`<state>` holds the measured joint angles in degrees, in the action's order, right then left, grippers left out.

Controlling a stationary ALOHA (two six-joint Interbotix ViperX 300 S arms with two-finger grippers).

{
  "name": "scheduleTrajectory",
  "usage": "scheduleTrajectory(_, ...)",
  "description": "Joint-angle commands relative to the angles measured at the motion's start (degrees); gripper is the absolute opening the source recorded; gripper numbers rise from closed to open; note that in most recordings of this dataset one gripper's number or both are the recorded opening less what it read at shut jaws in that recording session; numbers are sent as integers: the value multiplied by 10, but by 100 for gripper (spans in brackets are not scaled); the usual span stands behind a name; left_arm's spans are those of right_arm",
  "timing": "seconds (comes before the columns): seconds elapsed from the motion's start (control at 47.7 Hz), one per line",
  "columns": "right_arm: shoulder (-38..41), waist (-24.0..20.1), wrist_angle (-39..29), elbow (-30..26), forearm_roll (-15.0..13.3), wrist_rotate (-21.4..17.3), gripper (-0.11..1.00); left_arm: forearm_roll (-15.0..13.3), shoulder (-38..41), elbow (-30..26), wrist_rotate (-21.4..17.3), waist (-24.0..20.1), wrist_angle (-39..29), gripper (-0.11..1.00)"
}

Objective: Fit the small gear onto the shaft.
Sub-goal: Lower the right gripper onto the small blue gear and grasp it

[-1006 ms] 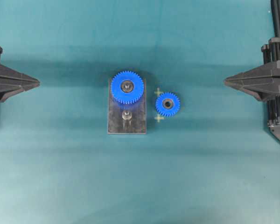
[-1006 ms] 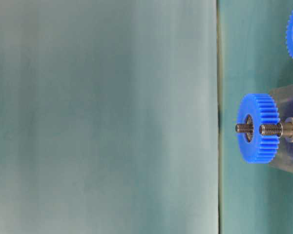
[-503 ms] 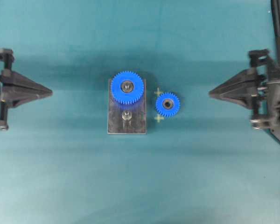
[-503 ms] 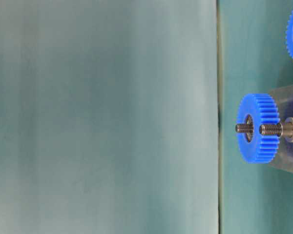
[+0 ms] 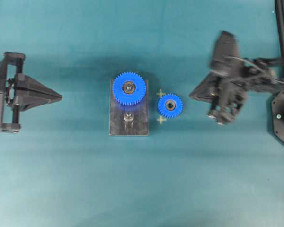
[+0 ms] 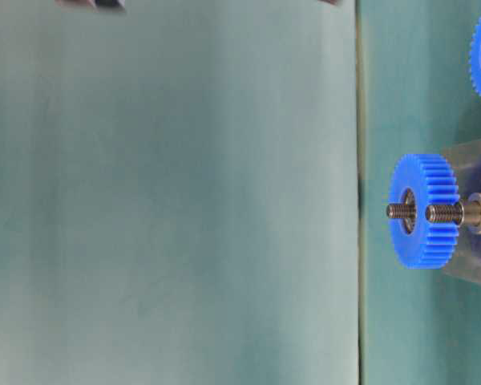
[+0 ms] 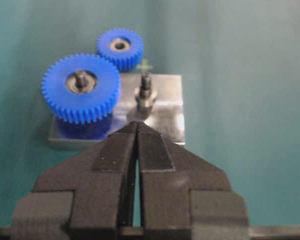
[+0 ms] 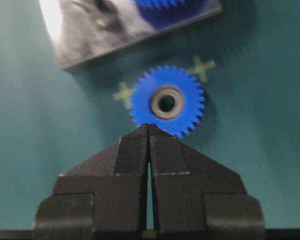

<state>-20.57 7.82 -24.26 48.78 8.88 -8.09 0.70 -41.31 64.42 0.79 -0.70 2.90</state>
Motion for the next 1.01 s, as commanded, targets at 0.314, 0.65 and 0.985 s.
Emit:
scheduleTrajectory(0.314,161,25,-91,-111,-2,-13,56,2,24,-27,3,-1,3,0)
scheduleTrajectory(0.65,244,36,-120,-169,-22,-18,87,2,26,-26,4,-1,2,0)
scheduleTrajectory(0.985,268,44,-130,-175,-24,-18,87,2,26,-21,29,1,2,0)
